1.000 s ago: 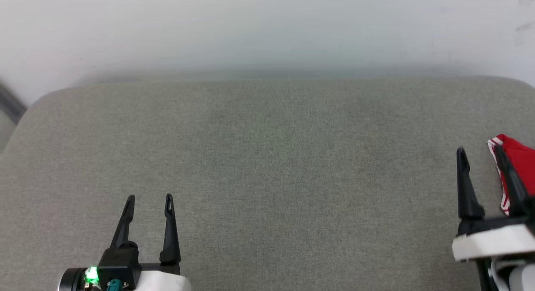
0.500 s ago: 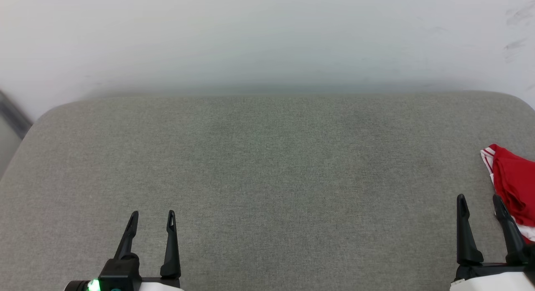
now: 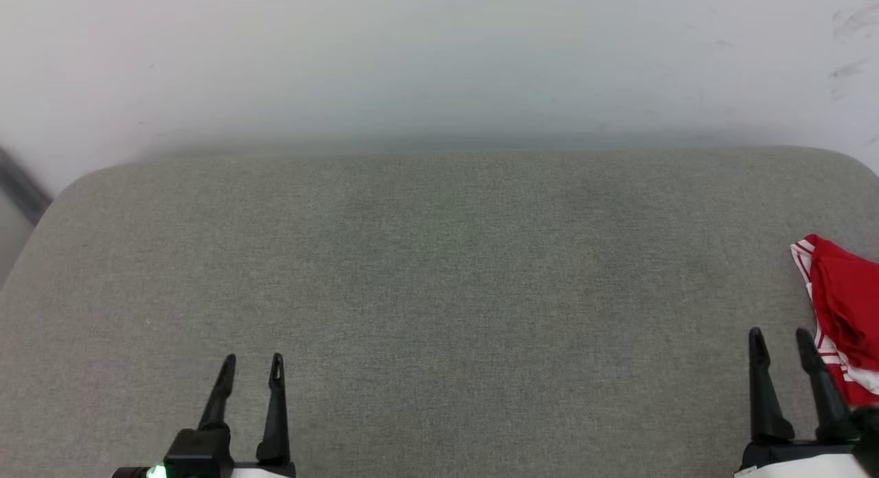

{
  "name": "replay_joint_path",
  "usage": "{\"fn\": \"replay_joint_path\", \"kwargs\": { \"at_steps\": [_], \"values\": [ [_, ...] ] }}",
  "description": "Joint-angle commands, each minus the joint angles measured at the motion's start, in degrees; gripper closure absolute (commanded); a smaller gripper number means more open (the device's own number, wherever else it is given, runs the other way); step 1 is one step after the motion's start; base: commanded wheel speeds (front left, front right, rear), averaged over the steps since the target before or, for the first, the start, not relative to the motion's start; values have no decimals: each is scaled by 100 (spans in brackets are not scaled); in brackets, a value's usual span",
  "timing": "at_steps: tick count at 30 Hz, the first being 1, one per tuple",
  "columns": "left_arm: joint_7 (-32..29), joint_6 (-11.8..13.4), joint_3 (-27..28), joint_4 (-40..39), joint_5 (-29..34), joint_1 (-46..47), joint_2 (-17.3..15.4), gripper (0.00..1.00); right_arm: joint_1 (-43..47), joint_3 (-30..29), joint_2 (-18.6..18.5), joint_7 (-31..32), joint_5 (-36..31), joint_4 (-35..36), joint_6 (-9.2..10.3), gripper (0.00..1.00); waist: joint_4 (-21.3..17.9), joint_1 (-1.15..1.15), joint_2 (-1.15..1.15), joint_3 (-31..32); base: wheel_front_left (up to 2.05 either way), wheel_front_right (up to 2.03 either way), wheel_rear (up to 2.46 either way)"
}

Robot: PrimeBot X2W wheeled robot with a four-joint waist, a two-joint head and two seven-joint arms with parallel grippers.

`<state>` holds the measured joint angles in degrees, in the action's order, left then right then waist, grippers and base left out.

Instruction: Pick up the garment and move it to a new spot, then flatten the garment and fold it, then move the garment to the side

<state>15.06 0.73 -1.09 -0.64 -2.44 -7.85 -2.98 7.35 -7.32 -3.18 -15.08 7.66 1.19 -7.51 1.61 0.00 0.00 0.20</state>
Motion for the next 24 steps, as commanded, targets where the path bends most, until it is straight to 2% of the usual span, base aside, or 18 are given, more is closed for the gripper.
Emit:
{"fn": "replay_joint_path", "kwargs": {
  "at_steps": [1, 5, 24],
  "values": [
    [-1, -1, -4, 27, -3, -6, 1, 100, 2, 3, 0, 1, 3, -25, 0, 100, 0, 0, 0, 0, 0, 0, 0],
    [-32, -4, -25, 230, -57, -57, 6, 100, 13, 15, 8, 19, 46, -238, 0, 100, -1, 0, 0, -1, 0, 0, 0],
    [-450, -205, 40, 537, -2371, 314, -94, 100, -339, 29, 12, 547, 2122, -547, 0, 100, -25, 0, 0, -6, 0, 0, 0]
  ]
}}
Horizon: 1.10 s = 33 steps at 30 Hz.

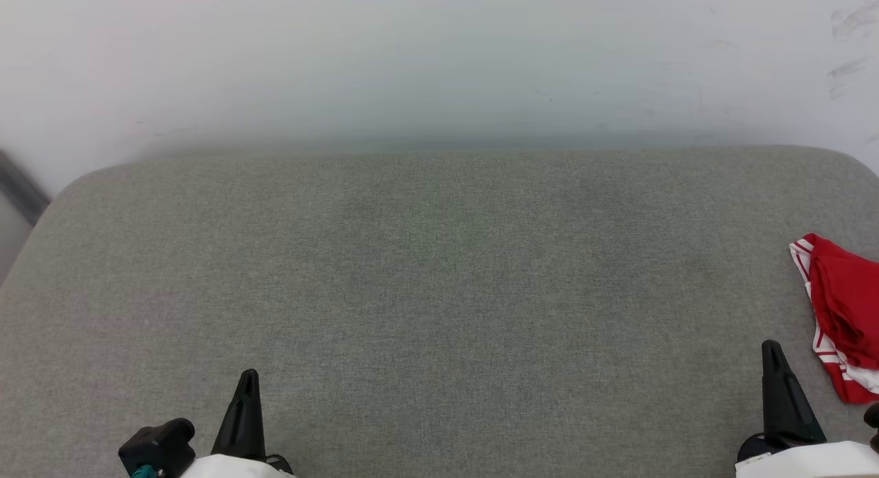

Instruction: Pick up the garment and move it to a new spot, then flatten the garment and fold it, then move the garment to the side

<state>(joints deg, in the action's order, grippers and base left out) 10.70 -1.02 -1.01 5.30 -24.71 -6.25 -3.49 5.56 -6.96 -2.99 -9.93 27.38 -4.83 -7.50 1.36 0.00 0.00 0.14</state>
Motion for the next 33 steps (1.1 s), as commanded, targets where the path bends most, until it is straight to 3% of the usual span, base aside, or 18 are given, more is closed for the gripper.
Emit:
{"fn": "replay_joint_path", "kwargs": {
  "at_steps": [1, 33],
  "values": [
    [-35, -41, 35, -41, -250, 173, -47, 100, -177, -6, -6, 55, 246, 41, -1, 100, -1, 0, 0, 0, 0, 0, 0],
    [-625, -301, 198, 322, -3068, 632, -107, 100, -622, 12, 1, 719, 2838, -351, 0, 100, -42, 0, 0, -10, 0, 0, 0]
  ]
}}
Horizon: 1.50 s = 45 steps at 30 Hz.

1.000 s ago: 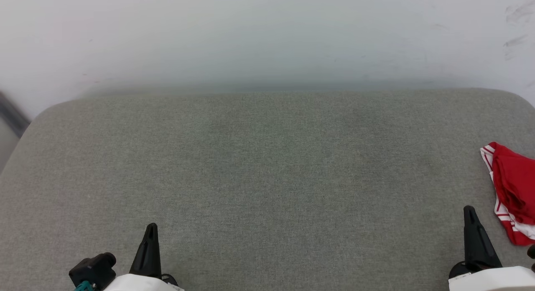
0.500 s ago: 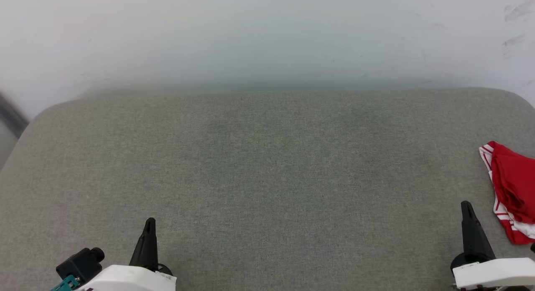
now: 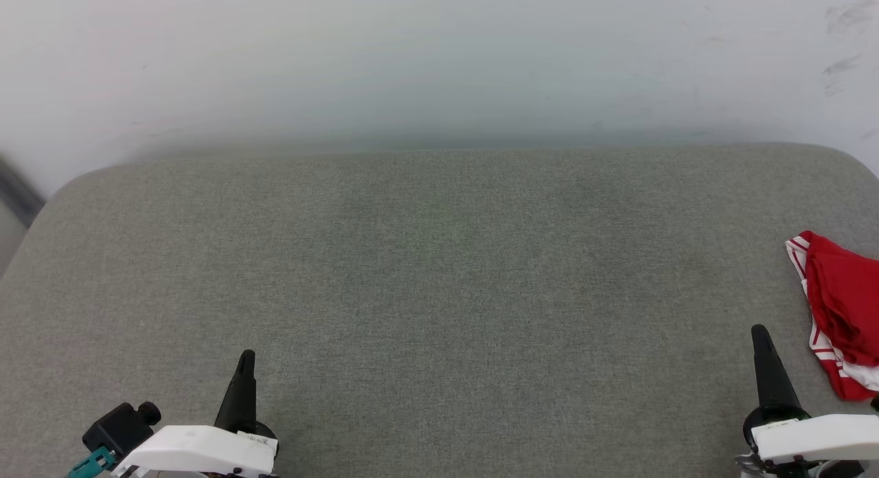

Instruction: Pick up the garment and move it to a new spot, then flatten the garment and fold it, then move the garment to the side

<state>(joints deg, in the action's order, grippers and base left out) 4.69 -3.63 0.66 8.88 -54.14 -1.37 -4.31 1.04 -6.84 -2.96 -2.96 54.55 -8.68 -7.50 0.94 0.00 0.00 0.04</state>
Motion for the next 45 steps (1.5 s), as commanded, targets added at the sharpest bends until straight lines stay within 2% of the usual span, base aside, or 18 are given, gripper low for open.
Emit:
{"fn": "replay_joint_path", "kwargs": {
  "at_steps": [1, 15, 45],
  "values": [
    [-44, -47, 36, -26, -200, 152, -25, 100, -180, 0, -2, 44, 191, 25, 0, 100, -2, 0, 0, 0, 0, 0, 0],
    [-262, -137, 114, 105, -1149, 313, -27, 100, -322, 7, 1, 269, 1081, -117, 0, 100, -20, 0, 0, -5, 0, 0, 0],
    [-666, -291, 280, 335, -2759, 585, -8, 100, -582, 19, 7, 667, 2610, -356, 1, 100, -57, 0, 0, -13, 0, 0, 0]
  ]
}}
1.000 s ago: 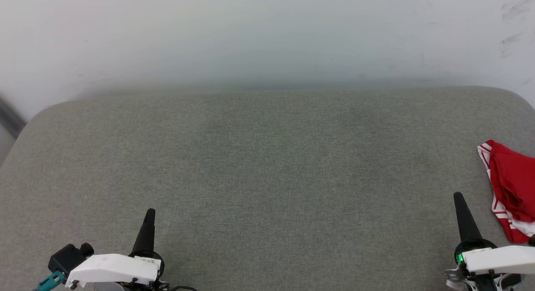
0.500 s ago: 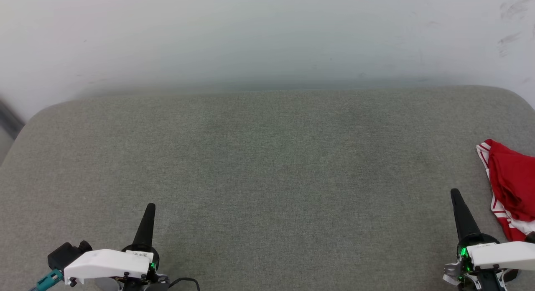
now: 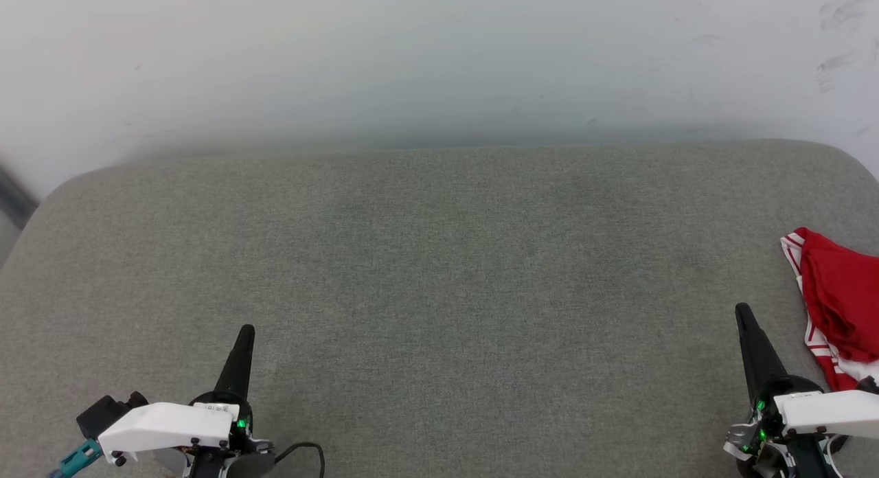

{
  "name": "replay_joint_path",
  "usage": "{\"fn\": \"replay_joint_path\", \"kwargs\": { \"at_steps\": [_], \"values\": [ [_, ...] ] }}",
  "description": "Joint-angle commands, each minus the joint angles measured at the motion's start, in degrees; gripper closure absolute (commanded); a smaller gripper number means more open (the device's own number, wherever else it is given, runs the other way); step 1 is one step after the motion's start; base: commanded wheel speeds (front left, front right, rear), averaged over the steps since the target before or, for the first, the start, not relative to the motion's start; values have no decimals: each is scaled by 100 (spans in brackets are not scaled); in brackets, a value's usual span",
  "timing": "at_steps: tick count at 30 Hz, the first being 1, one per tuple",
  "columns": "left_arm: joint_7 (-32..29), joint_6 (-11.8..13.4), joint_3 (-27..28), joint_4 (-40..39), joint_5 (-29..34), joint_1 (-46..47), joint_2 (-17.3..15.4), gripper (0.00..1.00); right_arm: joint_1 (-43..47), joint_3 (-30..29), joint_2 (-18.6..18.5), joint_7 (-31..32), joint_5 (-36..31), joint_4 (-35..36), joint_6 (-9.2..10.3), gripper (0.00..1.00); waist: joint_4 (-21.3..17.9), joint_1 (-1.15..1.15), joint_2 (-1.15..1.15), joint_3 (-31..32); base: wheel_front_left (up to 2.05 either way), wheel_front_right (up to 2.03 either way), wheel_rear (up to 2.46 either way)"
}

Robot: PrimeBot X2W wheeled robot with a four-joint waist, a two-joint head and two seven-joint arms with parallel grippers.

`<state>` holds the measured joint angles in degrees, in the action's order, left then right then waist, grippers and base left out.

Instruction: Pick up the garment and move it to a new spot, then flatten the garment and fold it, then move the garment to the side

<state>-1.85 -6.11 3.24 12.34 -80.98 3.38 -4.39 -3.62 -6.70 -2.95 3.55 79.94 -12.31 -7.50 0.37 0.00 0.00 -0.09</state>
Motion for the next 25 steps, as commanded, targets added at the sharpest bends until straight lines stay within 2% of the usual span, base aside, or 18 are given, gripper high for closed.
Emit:
{"fn": "replay_joint_path", "kwargs": {
  "at_steps": [1, 25],
  "values": [
    [-30, -46, 28, -5, -122, 113, 1, 100, -126, 6, 6, 26, 119, -1, 1, 100, -1, 0, 0, 0, 0, 0, 0],
    [-320, -142, 161, 160, -1212, 304, 28, 100, -287, 15, 12, 299, 1172, -169, 2, 100, -34, 0, 0, -8, 0, 0, 0]
  ]
}}
